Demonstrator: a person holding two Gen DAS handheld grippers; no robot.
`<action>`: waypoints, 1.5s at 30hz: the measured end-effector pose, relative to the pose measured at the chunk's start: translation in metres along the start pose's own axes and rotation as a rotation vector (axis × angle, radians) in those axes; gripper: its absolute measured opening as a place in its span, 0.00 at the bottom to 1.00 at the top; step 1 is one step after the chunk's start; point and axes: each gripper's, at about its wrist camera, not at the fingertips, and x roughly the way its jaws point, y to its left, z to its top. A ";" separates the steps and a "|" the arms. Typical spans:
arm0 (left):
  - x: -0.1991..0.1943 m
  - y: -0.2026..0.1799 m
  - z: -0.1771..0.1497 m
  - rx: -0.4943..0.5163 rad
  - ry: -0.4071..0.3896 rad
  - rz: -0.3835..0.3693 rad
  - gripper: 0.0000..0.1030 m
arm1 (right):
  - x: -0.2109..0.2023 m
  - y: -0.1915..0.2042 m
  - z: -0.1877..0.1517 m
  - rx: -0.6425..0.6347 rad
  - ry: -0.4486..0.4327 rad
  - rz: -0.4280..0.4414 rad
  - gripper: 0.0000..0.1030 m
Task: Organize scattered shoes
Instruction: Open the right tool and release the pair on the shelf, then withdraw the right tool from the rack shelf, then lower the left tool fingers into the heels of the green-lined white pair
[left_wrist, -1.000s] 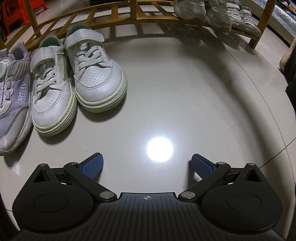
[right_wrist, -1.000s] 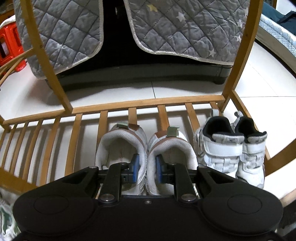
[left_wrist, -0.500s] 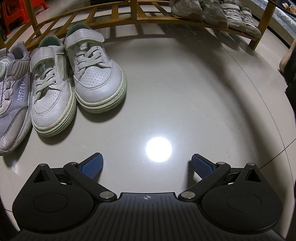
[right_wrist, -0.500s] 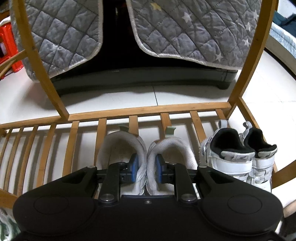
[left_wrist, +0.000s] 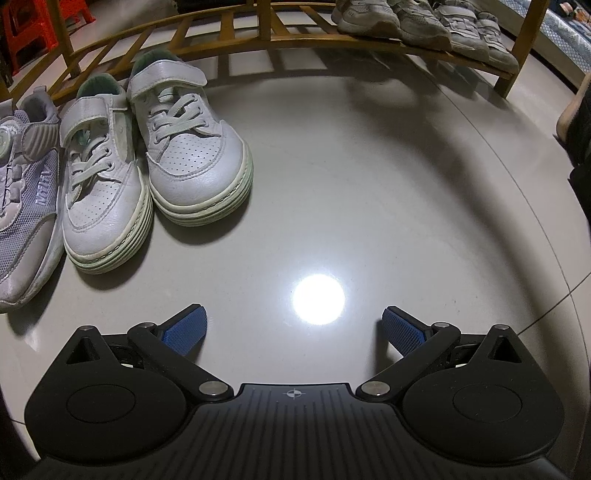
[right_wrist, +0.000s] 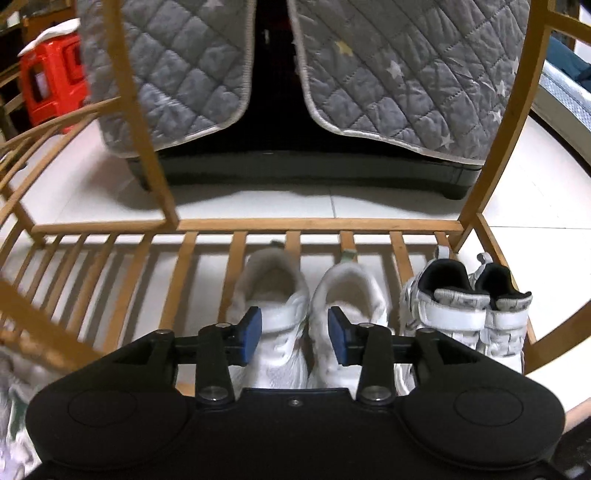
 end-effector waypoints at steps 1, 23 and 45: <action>0.000 0.000 -0.001 0.005 -0.001 0.003 0.99 | -0.002 0.002 -0.005 -0.004 0.004 0.007 0.43; -0.003 0.000 -0.009 0.032 -0.047 0.008 0.99 | -0.045 0.039 -0.156 -0.130 0.112 0.134 0.56; -0.057 0.062 0.039 -0.152 -0.092 0.034 0.94 | -0.074 0.027 -0.235 -0.124 0.174 0.232 0.68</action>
